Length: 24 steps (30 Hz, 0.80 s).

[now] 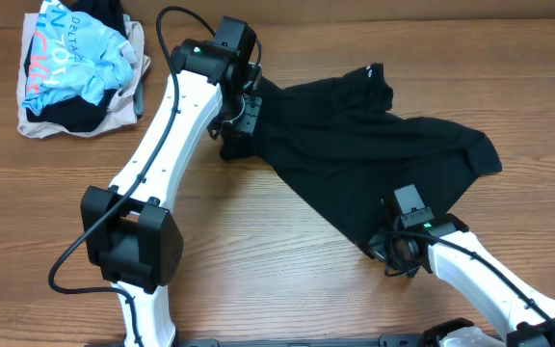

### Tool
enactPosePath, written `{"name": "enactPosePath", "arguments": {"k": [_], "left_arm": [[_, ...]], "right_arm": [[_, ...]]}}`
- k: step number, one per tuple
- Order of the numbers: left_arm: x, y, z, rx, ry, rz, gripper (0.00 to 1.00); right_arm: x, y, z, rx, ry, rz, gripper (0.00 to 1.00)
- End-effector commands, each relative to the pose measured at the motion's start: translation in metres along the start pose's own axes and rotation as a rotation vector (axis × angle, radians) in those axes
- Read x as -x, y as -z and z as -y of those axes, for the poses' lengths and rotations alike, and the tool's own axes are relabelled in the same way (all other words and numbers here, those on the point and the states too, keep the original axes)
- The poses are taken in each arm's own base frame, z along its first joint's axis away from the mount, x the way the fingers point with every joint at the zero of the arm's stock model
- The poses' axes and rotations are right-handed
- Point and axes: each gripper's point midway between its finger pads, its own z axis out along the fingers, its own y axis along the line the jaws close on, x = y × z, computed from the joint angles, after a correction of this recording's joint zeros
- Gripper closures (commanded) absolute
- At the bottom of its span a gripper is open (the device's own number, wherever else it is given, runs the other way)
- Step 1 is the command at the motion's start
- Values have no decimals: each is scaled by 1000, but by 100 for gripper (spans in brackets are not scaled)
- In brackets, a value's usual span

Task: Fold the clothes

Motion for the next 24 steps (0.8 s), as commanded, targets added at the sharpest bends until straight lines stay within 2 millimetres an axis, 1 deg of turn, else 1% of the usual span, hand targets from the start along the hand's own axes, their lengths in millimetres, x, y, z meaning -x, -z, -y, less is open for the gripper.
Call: {"name": "enactPosePath", "arguments": {"k": [1, 3, 4, 5, 7, 9, 12, 14, 16, 18, 20, 22, 24], "left_arm": [[7, 9, -11, 21, 40, 31, 96], [14, 24, -22, 40, 57, 57, 96], [18, 33, -27, 51, 68, 75, 96], [21, 42, -33, 62, 77, 92, 96], [30, 69, -46, 86, 101, 144, 96], [37, 97, -57, 100, 124, 205, 96], [47, 140, -71, 107, 153, 310, 96], [51, 169, -79, 114, 168, 385, 96], [54, 197, -87, 120, 186, 467, 96], [55, 226, -93, 127, 200, 551, 96], [54, 256, -98, 135, 212, 637, 96], [49, 286, -101, 142, 222, 726, 96], [41, 317, -101, 147, 226, 816, 96]], "right_arm": [[1, 3, 2, -16, -4, -15, 96], [14, 19, -5, -3, 1, 17, 96], [24, 31, -8, 6, 7, 42, 96], [34, 45, -12, 14, 13, 73, 96], [58, 81, -19, 42, 29, 143, 96], [82, 123, -25, 81, 45, 222, 96], [117, 196, -27, 144, 50, 364, 96], [138, 246, -24, 179, 45, 469, 96], [154, 295, -17, 204, 38, 578, 96], [165, 341, -8, 224, 22, 687, 96], [170, 383, 4, 240, -6, 787, 96], [169, 418, 16, 246, -36, 870, 96], [164, 447, 24, 254, -44, 936, 96]]}}
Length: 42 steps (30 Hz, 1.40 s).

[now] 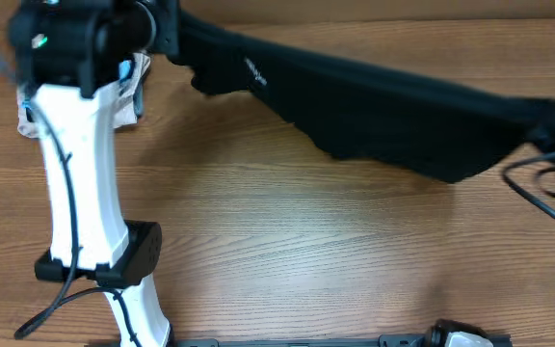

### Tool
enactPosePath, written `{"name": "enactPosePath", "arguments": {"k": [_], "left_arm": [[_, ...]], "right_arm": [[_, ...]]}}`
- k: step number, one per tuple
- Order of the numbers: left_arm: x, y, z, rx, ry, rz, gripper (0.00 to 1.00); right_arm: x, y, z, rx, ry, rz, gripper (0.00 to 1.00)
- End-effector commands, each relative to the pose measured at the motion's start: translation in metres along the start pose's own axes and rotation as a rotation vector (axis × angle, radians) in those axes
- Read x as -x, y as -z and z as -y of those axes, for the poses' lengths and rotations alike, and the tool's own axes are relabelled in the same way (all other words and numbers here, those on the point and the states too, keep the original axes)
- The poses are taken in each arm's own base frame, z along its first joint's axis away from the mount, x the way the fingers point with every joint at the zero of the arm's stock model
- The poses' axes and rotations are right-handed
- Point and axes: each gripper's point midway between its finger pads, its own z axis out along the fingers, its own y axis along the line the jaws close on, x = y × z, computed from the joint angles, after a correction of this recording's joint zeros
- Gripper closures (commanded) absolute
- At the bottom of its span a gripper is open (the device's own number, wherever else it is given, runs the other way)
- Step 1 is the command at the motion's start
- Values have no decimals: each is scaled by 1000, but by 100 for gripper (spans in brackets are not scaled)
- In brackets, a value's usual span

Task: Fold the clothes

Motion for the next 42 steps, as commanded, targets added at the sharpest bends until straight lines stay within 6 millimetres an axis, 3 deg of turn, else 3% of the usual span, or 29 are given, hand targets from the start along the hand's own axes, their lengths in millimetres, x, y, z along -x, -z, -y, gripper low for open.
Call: {"name": "enactPosePath", "arguments": {"k": [1, 5, 8, 11, 14, 19, 25, 29, 32, 35, 39, 42], "left_arm": [[28, 59, -22, 60, 42, 190, 96], [42, 116, -21, 48, 46, 340, 96], [44, 152, -20, 42, 48, 417, 96], [43, 171, -20, 40, 46, 455, 96], [45, 173, -24, 60, 50, 465, 96], [54, 145, -24, 69, 43, 433, 96], [76, 86, -24, 71, 36, 410, 96], [105, 50, -25, 89, 13, 474, 96], [124, 40, -24, 88, 0, 540, 96], [134, 43, -21, 72, -3, 584, 96], [124, 36, -14, 39, -27, 536, 96], [94, 10, -16, 44, -29, 389, 96]], "right_arm": [[39, 53, 8, -28, 32, 181, 96], [50, 88, 2, -10, 53, 251, 96], [52, 102, 0, -3, 76, 274, 96], [51, 104, 0, -3, 80, 274, 96], [53, 94, 0, -14, 100, 254, 96], [61, 54, -8, 2, 132, 178, 96], [80, -19, -26, 62, 155, 100, 96], [103, -66, -41, 130, 165, 114, 96], [117, -84, -53, 182, 177, 150, 96], [131, -88, -60, 208, 195, 202, 96], [132, -92, -61, 208, 223, 206, 96], [109, -115, -50, 175, 225, 113, 96]]}}
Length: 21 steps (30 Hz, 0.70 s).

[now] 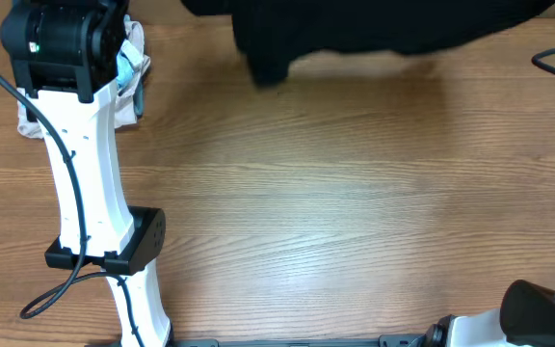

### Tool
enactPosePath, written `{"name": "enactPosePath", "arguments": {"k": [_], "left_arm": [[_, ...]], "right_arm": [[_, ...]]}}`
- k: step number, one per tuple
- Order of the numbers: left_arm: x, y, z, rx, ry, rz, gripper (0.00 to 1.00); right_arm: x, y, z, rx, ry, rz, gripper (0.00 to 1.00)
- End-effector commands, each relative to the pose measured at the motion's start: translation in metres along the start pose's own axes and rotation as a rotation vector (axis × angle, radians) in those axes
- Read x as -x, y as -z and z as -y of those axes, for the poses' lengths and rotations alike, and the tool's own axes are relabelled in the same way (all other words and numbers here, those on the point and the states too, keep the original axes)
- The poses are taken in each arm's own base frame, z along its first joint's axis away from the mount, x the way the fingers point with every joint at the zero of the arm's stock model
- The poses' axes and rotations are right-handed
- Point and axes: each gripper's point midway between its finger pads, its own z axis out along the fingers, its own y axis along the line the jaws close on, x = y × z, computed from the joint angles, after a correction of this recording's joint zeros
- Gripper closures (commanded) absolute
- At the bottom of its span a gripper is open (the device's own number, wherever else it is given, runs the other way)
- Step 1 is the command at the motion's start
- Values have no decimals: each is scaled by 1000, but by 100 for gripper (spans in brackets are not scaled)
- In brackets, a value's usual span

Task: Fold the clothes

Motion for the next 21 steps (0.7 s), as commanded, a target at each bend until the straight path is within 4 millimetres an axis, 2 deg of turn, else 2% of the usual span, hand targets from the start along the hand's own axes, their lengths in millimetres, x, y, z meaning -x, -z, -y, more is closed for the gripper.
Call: {"name": "enactPosePath", "arguments": {"k": [1, 6, 11, 16, 21], "left_arm": [[-23, 4, -21, 75, -16, -95, 96], [-107, -19, -10, -1, 0, -406, 96], [-193, -23, -8, 5, 51, -743, 96], [-234, -33, 4, -36, 95, -887, 96], [-271, -17, 12, -34, 103, -1044, 96]], "right_arm": [[-24, -14, 29, -98, -2, -73, 96], [-103, -49, 60, -155, -61, -302, 96], [-185, -58, 87, -217, -121, -518, 96], [-244, -51, 103, -258, -171, -662, 96], [-280, -24, 105, -283, -219, -718, 96]]}}
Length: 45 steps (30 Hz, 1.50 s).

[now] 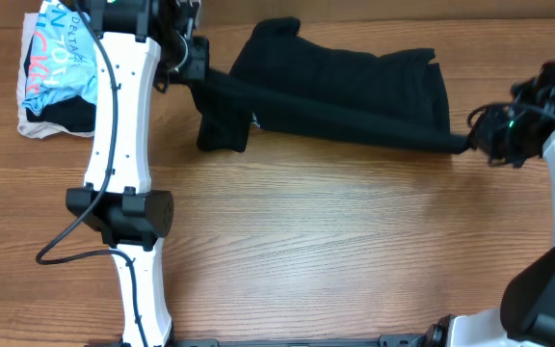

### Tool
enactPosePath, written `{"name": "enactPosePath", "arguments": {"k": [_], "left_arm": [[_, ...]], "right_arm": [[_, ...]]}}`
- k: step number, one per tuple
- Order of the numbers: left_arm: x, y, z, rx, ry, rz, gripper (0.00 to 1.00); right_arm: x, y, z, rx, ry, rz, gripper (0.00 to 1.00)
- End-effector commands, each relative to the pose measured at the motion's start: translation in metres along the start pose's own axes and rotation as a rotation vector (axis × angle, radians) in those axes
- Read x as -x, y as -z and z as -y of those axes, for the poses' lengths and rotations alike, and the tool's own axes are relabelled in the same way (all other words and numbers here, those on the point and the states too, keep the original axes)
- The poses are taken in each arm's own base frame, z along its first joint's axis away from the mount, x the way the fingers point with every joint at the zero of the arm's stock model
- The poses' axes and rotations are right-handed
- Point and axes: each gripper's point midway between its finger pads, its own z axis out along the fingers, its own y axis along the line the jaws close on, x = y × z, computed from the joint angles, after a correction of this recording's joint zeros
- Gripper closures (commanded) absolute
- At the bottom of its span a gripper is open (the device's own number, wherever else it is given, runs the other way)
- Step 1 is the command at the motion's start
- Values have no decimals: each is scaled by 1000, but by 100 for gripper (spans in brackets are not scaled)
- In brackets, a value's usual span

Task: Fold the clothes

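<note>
A black garment [345, 92] lies stretched across the far half of the wooden table, its near edge pulled taut in a line from left to right. At its left end my left gripper [198, 75] is shut on the cloth, with a flap hanging down below it. My right gripper [472, 143] is shut on the cloth at the garment's right near corner. Both grippers are low, close to the table.
A pile of other clothes [61, 67], light blue on top with black and beige under it, sits at the far left corner. The left arm's white link [118, 125] runs from its base at the near left up to the garment.
The garment was held high at the far edge, mostly out of view. Now it is down on the table, stretched flat between both grippers, which have come nearer and lower.
First the black garment lay crumpled mid-table with both grippers on its left and near-right edges. Then it was lifted and stretched wide between them, then held high at the far edge. Now it lies spread along the far half of the table.
</note>
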Motion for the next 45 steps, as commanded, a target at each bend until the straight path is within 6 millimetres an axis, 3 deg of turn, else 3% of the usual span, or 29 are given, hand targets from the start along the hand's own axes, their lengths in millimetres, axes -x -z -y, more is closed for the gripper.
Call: {"name": "enactPosePath", "arguments": {"k": [1, 8, 12, 17, 20, 23, 27, 37, 45], "left_arm": [[-25, 5, 3, 6, 38, -64, 96], [-91, 4, -11, 79, 96, -231, 96], [-126, 8, -6, 84, 94, -294, 96], [-163, -9, 3, 99, 63, -408, 96], [-172, -29, 7, 101, 46, -434, 96], [-164, -49, 7, 93, 39, -389, 96], [-132, -64, 8, 72, 44, -251, 96], [-52, -75, 18, 24, 45, 74, 95], [-27, -87, 28, 6, 22, 157, 92]], "right_arm": [[-23, 20, 9, -24, -27, 41, 96], [-92, 36, 25, -32, -52, 14, 96], [-125, 50, 30, -41, -66, -12, 96], [-144, 64, 41, -100, -114, -20, 96], [-148, 63, 43, -107, -126, -40, 96], [-143, 59, 45, -121, -144, -34, 96], [-133, 49, 48, -142, -167, -37, 96], [-101, 10, 52, -150, -178, -40, 96], [-85, -22, 58, -169, -182, -59, 96]]}}
